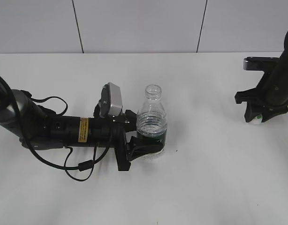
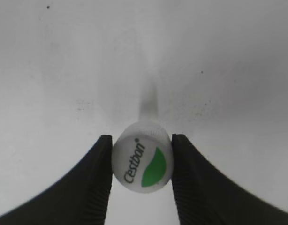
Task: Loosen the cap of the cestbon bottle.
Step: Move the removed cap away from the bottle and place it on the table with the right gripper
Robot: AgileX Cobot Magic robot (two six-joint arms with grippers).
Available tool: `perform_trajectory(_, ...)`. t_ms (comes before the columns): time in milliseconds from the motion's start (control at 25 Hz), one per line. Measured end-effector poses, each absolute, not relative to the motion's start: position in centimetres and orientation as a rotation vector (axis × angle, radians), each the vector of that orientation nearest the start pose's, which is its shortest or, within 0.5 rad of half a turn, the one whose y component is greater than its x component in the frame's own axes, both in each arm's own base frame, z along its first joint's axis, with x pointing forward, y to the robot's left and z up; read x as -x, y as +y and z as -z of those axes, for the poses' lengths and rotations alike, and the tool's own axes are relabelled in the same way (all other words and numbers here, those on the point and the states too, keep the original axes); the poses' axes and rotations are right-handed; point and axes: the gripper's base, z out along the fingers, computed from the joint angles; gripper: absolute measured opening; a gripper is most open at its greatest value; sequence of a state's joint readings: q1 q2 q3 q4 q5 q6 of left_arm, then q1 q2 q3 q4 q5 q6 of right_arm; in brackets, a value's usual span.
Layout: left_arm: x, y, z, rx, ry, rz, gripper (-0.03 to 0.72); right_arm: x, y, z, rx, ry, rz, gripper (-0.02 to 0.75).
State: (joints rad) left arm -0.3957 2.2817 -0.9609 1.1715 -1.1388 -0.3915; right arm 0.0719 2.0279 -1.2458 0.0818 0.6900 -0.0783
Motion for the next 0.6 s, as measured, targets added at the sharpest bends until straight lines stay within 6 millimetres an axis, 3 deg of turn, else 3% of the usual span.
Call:
perform_trajectory(200, -30.3, -20.9, -5.7, -1.27, 1.532, 1.031, 0.412, -38.2, 3.2, -11.1, 0.135, 2.984, -0.084, 0.293)
perform_trajectory(600, -30.3, -20.9, -5.7, -1.27, 1.532, 1.031, 0.412, -38.3, 3.2, -11.0, 0.135, 2.98, -0.083, 0.302)
